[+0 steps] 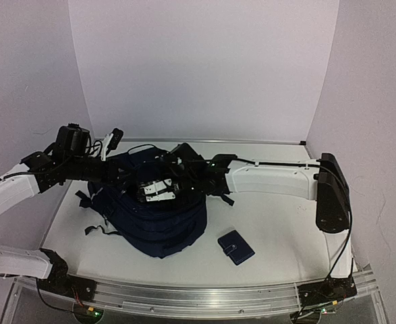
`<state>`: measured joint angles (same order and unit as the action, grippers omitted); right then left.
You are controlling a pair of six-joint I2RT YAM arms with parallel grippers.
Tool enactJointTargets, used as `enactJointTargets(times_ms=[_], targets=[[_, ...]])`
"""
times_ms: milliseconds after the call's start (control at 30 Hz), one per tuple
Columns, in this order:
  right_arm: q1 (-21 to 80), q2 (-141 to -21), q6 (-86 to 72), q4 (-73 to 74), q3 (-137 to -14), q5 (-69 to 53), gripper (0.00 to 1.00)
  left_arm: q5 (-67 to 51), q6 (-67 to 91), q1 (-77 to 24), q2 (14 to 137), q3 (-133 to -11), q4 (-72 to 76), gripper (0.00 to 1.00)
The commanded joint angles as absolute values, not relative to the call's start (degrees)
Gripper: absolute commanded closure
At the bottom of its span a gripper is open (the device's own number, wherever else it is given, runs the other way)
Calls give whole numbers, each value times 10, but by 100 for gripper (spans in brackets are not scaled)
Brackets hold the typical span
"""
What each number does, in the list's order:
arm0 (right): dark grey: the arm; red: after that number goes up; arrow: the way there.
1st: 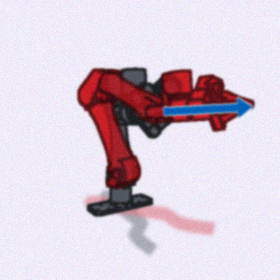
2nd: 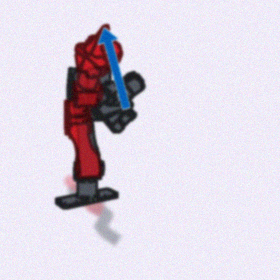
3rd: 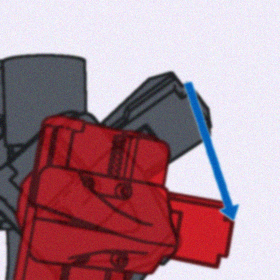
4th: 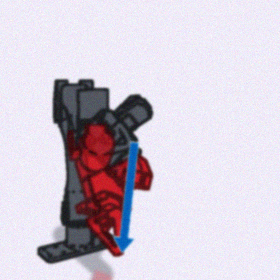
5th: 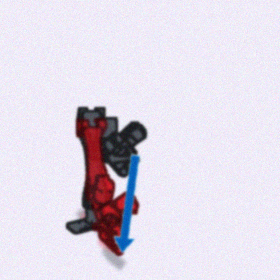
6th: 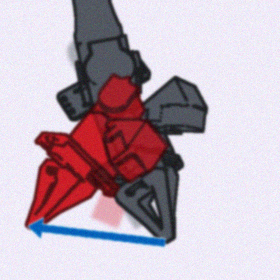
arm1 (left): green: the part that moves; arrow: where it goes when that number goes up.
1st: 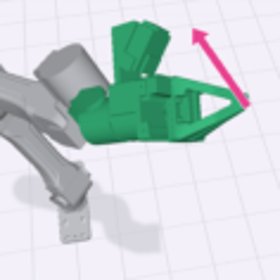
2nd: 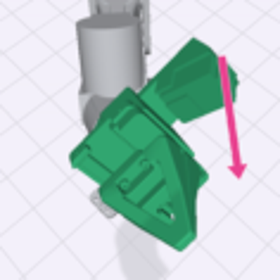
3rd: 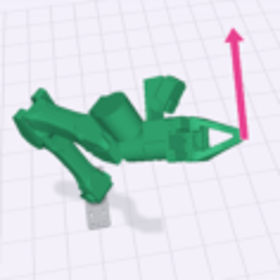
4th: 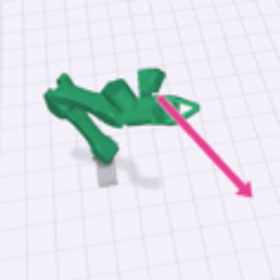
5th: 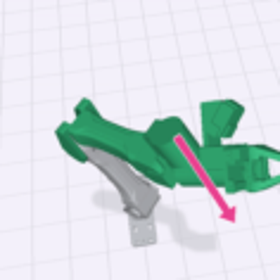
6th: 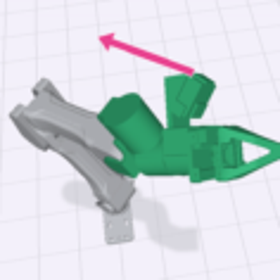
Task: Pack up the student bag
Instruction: Place the stationery in the student bag, then pick up the stationery from the center of the board.
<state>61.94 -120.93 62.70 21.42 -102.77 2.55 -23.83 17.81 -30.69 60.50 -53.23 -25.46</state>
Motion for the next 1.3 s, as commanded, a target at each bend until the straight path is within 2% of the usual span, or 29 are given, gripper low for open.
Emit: enactJointTargets(times_ms=[0, 200, 400, 467, 667, 933, 1167, 1267], targets=[[600, -1130, 523, 295, -1050, -46, 59, -249, 182, -303, 576, -535, -189, 100], [540, -1102, 433, 388, -1068, -152, 40, -216, 188, -299, 595, -535, -214, 100], [429, -1158, 285, 413, -1111, -224, 38, -172, 193, -298, 610, -534, -254, 100], [395, -1197, 212, 412, -1141, -212, 37, -167, 194, -297, 613, -532, -259, 100], [345, -1308, 43, 409, -1225, -162, 26, -167, 196, -297, 609, -528, -255, 100], [337, -1417, -3, 400, -1314, -145, 28, -169, 198, -296, 608, -531, -254, 100], [331, -1463, -68, 388, -1351, -163, 12, -174, 199, -296, 606, -521, -241, 100], [334, -1473, -84, 379, -1353, -146, 11, -177, 199, -296, 609, -520, -237, 100]])
